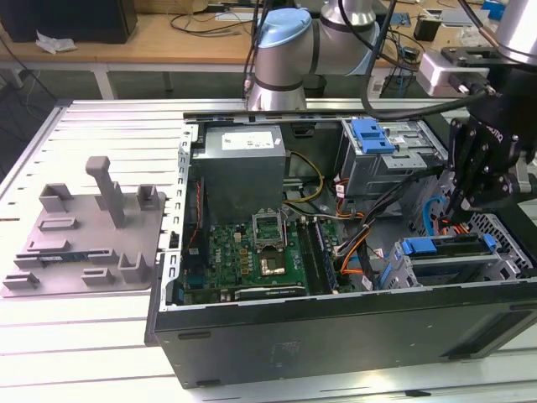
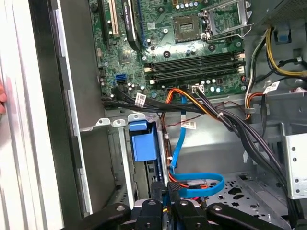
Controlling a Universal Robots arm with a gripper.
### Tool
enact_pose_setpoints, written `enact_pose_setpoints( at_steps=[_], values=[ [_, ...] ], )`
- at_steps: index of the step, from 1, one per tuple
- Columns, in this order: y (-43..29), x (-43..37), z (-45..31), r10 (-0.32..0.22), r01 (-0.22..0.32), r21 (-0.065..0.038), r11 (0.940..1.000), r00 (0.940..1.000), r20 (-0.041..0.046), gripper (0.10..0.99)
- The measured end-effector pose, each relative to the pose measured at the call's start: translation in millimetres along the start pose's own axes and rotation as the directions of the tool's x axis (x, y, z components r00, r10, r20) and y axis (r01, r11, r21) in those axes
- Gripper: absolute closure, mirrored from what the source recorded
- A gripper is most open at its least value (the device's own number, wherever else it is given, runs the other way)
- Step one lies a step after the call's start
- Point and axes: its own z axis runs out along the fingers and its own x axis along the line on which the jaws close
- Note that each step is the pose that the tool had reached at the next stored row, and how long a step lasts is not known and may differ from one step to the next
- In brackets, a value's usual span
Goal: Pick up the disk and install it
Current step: 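Insert the second disk wire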
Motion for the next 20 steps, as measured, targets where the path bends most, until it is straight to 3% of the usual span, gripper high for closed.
enact_pose_setpoints(
  at_steps=[3, 4, 5, 20],
  values=[
    [0.5, 1.7, 0.3, -0.022, 0.022, 0.001, 0.9998, 0.9997, 0.0081, 0.925],
    [1.6, 6.5, 1.0, -0.065, 0.065, 0.005, 0.9979, 0.9977, 0.0184, 0.925],
    [1.6, 10.8, 1.6, -0.077, 0.077, 0.006, 0.997, 0.9968, 0.0207, 0.925],
    [1.2, 15.5, 3.6, -0.174, 0.174, 0.015, 0.9847, 0.9841, 0.034, 0.925]
  ],
)
